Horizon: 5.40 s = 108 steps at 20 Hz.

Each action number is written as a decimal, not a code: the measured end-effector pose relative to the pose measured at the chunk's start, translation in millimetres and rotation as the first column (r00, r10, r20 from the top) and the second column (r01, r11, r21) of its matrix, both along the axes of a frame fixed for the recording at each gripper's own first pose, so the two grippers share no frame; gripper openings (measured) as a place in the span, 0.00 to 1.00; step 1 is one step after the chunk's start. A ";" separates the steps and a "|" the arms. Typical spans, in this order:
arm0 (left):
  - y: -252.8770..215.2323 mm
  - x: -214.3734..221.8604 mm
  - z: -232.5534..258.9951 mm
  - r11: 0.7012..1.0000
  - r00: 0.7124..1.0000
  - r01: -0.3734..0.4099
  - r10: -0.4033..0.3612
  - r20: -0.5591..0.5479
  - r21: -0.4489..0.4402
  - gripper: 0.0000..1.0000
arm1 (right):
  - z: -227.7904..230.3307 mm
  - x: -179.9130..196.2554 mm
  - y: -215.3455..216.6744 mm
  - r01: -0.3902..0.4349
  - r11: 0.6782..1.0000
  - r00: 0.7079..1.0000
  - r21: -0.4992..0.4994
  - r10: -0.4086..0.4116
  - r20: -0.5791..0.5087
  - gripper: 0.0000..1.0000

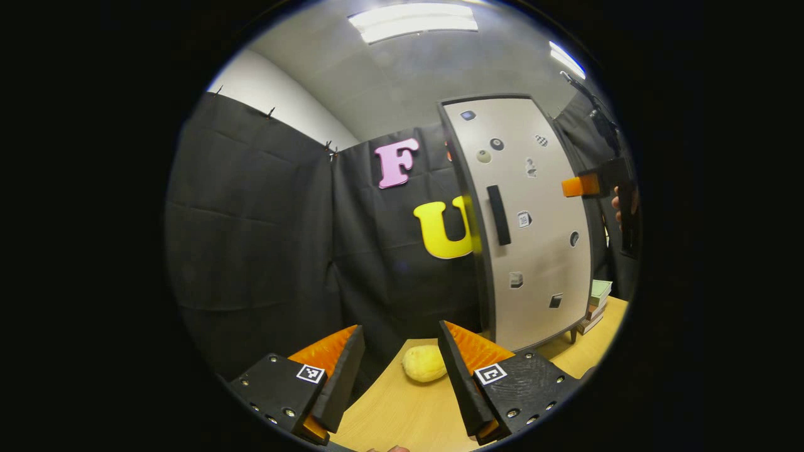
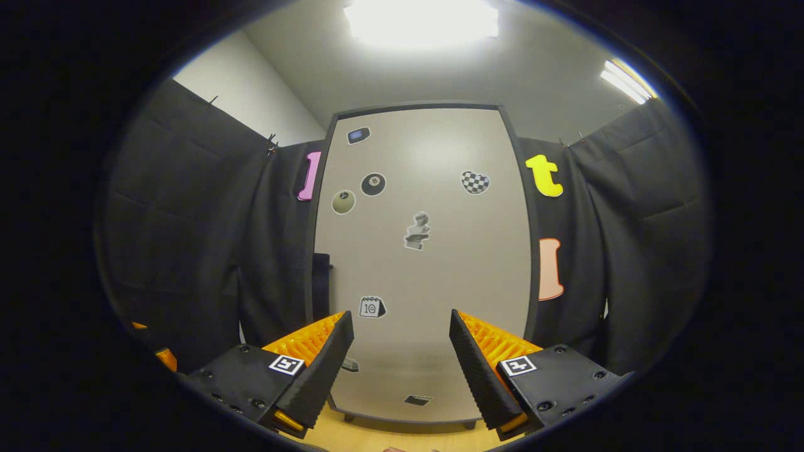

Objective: Open the cabinet door with the right hand, grasp the bottle in the cabinet with the left hand and place it on the coaster, then close the cabinet door with the right hand.

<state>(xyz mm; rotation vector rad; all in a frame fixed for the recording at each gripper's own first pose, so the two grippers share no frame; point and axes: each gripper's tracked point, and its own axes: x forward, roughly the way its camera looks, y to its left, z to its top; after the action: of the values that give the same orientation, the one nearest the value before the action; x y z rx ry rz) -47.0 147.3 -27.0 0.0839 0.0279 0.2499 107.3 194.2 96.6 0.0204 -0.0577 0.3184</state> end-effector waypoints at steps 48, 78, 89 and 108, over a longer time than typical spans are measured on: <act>30.0 24.6 -23.5 0.989 0.992 0.123 -0.122 0.015 -0.087 0.68 | -22.0 25.5 114.5 -0.190 0.982 0.953 0.008 0.186 -0.238 0.23; -317.0 69.0 23.3 0.861 0.865 0.501 -0.500 0.033 -0.090 0.68 | -22.6 12.9 46.6 -0.146 0.988 0.959 0.060 0.156 -0.236 0.13; -355.2 66.8 40.4 0.918 0.919 0.394 -0.393 0.020 -0.046 0.66 | -19.6 -3.0 67.8 -0.369 0.906 0.886 0.210 0.410 -0.214 0.19; -333.1 243.9 157.3 0.889 0.891 0.450 -0.440 0.114 -0.082 0.68 | -39.6 42.3 -31.9 0.119 0.993 0.972 -0.007 -0.118 -0.205 0.98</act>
<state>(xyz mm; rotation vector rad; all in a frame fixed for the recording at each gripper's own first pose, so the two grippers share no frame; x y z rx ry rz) 196.9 -185.9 130.4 -0.0296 -0.0705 -0.2105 149.6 162.3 57.0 0.0547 0.1452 0.1954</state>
